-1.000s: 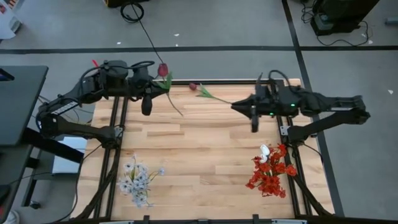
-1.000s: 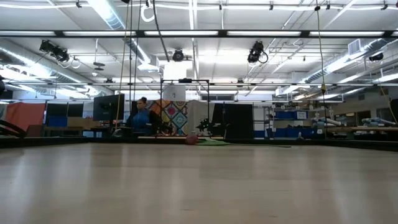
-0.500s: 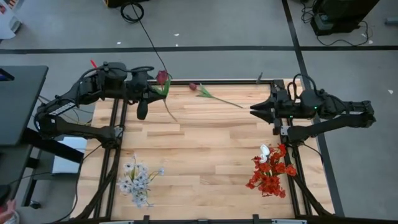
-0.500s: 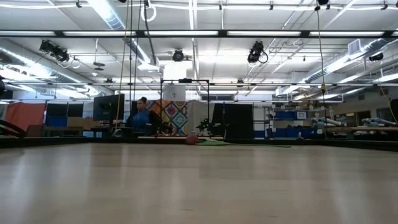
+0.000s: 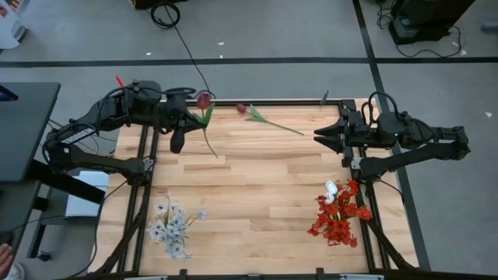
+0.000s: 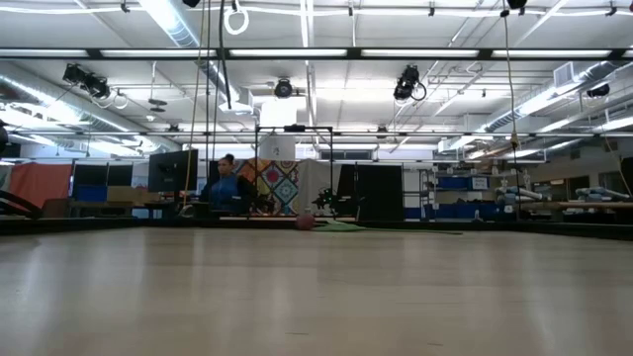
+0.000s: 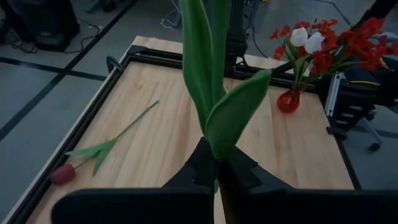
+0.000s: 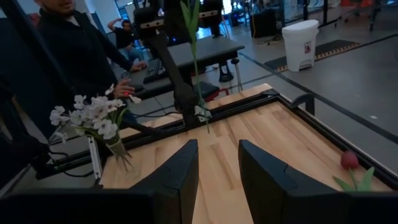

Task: Sort flowers into vase by color
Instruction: Put the bottom red flower into the transparent vase

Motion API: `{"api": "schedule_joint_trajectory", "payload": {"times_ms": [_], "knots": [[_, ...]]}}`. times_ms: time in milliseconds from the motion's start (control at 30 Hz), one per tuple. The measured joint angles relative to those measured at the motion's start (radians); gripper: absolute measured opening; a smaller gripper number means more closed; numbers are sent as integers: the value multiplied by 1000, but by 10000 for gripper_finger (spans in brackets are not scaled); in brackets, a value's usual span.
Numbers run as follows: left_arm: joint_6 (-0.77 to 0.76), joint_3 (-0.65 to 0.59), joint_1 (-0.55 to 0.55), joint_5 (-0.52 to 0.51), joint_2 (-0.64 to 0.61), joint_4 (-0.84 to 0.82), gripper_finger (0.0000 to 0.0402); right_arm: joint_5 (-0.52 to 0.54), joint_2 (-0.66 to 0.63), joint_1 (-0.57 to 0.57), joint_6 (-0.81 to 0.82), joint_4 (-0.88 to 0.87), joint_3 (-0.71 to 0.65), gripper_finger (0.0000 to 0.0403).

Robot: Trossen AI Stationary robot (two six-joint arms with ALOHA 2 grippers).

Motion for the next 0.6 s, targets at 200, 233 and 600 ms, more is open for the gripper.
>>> {"api": "schedule_joint_trajectory", "payload": {"times_ms": [200,233,600], "knots": [[2,0,0,0,-35,-57,9,3,0,0,5,2,0,122],[2,0,0,0,-46,-69,9,3,0,0,5,2,0,122],[112,0,-11,244,-223,-254,9,5,0,0,5,2,0,122]]}}
